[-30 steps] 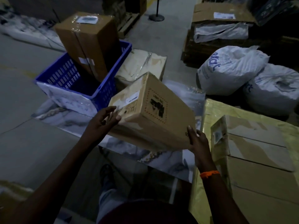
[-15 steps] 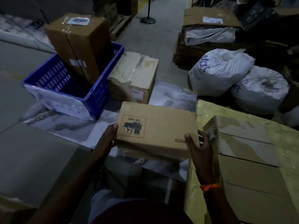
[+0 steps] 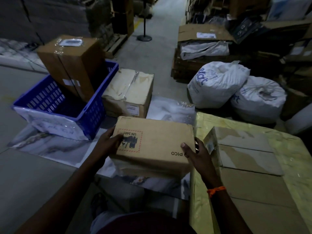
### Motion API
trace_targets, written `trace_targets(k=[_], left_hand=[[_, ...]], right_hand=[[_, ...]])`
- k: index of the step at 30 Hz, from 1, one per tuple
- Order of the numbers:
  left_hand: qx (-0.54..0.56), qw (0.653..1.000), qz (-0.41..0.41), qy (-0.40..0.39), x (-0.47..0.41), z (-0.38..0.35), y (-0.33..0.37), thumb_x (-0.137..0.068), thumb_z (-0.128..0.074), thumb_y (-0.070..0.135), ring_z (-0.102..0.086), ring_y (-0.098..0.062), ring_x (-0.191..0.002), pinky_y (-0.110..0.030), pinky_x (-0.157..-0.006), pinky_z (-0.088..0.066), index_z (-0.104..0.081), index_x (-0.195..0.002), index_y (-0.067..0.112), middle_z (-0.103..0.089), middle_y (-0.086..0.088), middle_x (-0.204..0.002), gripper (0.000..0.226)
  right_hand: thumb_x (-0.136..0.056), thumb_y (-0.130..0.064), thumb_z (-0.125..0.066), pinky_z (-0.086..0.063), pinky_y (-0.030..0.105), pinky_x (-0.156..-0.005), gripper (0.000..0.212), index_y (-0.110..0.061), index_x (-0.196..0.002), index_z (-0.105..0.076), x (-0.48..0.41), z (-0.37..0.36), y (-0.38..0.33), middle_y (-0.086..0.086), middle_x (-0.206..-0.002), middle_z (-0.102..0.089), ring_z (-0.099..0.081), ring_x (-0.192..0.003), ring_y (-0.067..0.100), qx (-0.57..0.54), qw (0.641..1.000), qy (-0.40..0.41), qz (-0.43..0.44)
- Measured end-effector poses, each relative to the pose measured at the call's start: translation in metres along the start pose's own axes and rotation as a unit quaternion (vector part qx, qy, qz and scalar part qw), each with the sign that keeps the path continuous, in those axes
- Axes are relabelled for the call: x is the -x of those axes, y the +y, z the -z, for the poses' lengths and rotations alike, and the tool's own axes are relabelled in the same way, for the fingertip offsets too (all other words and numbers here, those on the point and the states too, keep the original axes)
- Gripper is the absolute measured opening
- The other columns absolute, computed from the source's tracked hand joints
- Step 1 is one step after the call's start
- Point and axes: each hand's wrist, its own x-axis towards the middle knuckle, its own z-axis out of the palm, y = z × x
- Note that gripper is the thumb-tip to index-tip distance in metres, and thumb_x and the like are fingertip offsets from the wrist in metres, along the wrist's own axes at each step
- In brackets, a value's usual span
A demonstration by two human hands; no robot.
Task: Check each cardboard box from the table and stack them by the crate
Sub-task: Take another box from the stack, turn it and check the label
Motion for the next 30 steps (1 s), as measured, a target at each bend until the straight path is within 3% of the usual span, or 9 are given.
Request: trace_targets(k=[6, 10, 13, 15, 19, 22, 24, 27, 30], left_hand=[[0.013, 0.999, -0.024, -0.03, 0.0, -0.03, 0.012, -0.096, -0.066, 0.012, -0.071, -0.02, -0.105, -0.022, -0.064, -0.058, -0.054, -0.13, 0.025, -0.071, 0.0, -0.114, 0.038], [0.001, 0.997, -0.076, -0.032, -0.001, -0.043, 0.013, -0.09, -0.073, 0.01, -0.066, -0.009, -0.108, -0.023, -0.07, -0.056, -0.049, -0.136, 0.028, -0.066, 0.005, -0.121, 0.056], [-0.006, 0.994, -0.111, -0.022, -0.004, -0.046, 0.009, -0.077, -0.085, 0.034, -0.061, 0.002, -0.112, -0.024, -0.082, -0.054, -0.047, -0.139, 0.028, -0.06, 0.014, -0.129, 0.072], [0.019, 0.994, -0.106, -0.012, -0.005, -0.049, 0.01, -0.067, -0.079, 0.055, -0.061, -0.002, -0.114, -0.028, -0.086, -0.054, -0.05, -0.137, 0.026, -0.061, 0.013, -0.128, 0.081], [0.052, 0.996, -0.066, -0.005, -0.004, -0.053, -0.002, -0.073, -0.068, 0.074, -0.062, -0.011, -0.117, -0.042, -0.096, -0.055, -0.061, -0.124, 0.037, -0.065, 0.012, -0.124, 0.063], [0.044, 0.999, -0.031, -0.002, 0.001, -0.047, -0.026, -0.075, -0.066, 0.077, -0.06, -0.015, -0.121, -0.044, -0.095, -0.056, -0.062, -0.131, 0.035, -0.063, 0.004, -0.132, 0.071], [0.029, 0.999, -0.009, -0.011, 0.007, -0.045, -0.04, -0.082, -0.066, 0.071, -0.061, -0.017, -0.118, -0.042, -0.092, -0.055, -0.061, -0.135, 0.032, -0.062, 0.0, -0.132, 0.066], [-0.013, 1.0, 0.004, 0.0, 0.017, -0.044, -0.058, -0.08, -0.069, 0.072, -0.065, -0.019, -0.11, -0.044, -0.093, -0.057, -0.062, -0.132, 0.032, -0.066, 0.0, -0.122, 0.066], [-0.016, 1.0, 0.015, 0.017, 0.024, -0.044, -0.074, -0.081, -0.074, 0.065, -0.067, -0.018, -0.107, -0.043, -0.088, -0.06, -0.067, -0.125, 0.032, -0.068, 0.005, -0.114, 0.054]], right_hand=[[-0.075, -0.071, -0.072, -0.057, 0.04, -0.095, 0.069, -0.035, -0.132, -0.058, -0.011, 0.014, -0.007, -0.011, -0.114, -0.073, -0.07, -0.104, 0.008, 0.013, 1.0, 0.003, 0.022], [-0.092, -0.039, -0.074, -0.051, 0.013, -0.08, 0.045, -0.023, -0.13, -0.055, -0.007, 0.032, -0.016, -0.008, -0.113, -0.07, -0.065, -0.098, 0.0, -0.008, 0.998, 0.058, 0.031], [-0.092, -0.048, -0.069, -0.055, 0.037, -0.092, 0.045, -0.023, -0.126, -0.053, -0.004, 0.04, -0.012, -0.003, -0.118, -0.07, -0.067, -0.109, 0.016, -0.07, 0.993, 0.09, 0.004], [-0.09, -0.061, -0.067, -0.056, 0.048, -0.095, 0.047, -0.027, -0.121, -0.056, -0.001, 0.042, -0.004, -0.005, -0.116, -0.069, -0.067, -0.11, 0.018, -0.111, 0.988, 0.104, -0.023], [-0.068, -0.084, -0.068, -0.058, 0.045, -0.09, 0.065, -0.034, -0.109, -0.063, 0.012, 0.042, 0.014, -0.002, -0.115, -0.071, -0.069, -0.107, 0.019, -0.121, 0.986, 0.105, -0.037], [-0.086, -0.047, -0.074, -0.057, 0.02, -0.073, 0.04, -0.03, -0.121, -0.064, 0.024, 0.039, 0.025, -0.003, -0.118, -0.071, -0.071, -0.1, 0.004, -0.131, 0.988, 0.064, -0.048], [-0.091, -0.03, -0.075, -0.056, 0.015, -0.069, 0.044, -0.023, -0.132, -0.061, 0.034, 0.036, 0.036, -0.004, -0.12, -0.071, -0.071, -0.096, -0.002, -0.117, 0.991, 0.04, -0.054], [-0.091, -0.024, -0.076, -0.057, 0.017, -0.069, 0.047, -0.019, -0.135, -0.059, 0.046, 0.032, 0.055, -0.001, -0.119, -0.071, -0.071, -0.095, 0.0, -0.105, 0.992, 0.023, -0.067], [-0.09, -0.029, -0.078, -0.062, 0.028, -0.081, 0.049, -0.024, -0.135, -0.06, 0.052, 0.027, 0.067, 0.0, -0.122, -0.071, -0.071, -0.105, 0.01, -0.093, 0.992, 0.03, -0.084]])
